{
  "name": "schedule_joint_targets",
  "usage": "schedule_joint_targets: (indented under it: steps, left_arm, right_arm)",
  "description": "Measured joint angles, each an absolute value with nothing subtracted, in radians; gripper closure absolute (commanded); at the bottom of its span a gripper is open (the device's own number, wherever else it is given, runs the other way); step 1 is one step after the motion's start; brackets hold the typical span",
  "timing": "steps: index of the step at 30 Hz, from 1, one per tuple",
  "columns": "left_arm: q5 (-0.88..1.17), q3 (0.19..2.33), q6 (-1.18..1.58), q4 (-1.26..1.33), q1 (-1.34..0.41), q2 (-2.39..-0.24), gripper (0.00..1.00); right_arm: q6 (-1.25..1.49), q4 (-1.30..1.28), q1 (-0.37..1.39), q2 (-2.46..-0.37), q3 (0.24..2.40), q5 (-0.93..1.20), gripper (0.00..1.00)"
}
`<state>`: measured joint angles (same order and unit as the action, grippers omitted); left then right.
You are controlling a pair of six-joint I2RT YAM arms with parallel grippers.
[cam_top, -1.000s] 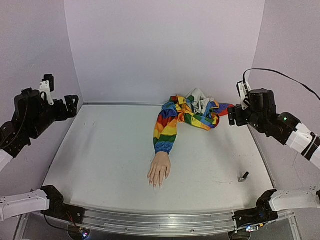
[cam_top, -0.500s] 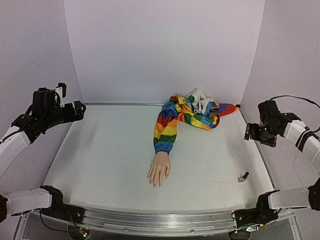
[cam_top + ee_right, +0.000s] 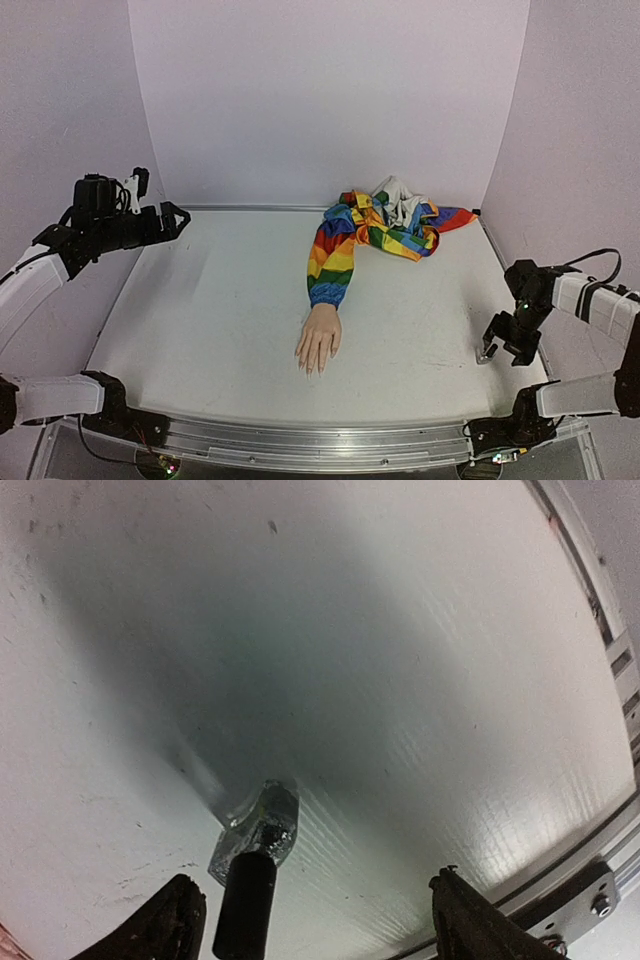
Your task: Paint the nails
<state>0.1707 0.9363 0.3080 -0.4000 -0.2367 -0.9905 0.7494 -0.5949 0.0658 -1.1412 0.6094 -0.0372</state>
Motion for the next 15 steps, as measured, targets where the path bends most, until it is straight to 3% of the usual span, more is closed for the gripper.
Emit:
schedule_joint_targets:
  steps: [15]
  left_arm:
    - [0.232,0.936,0.323,-0.373,-0.259,-0.991,0.01]
  right_arm:
    - [0.804,-0.587,0.061,-1.202,0.613,0.060,0.70]
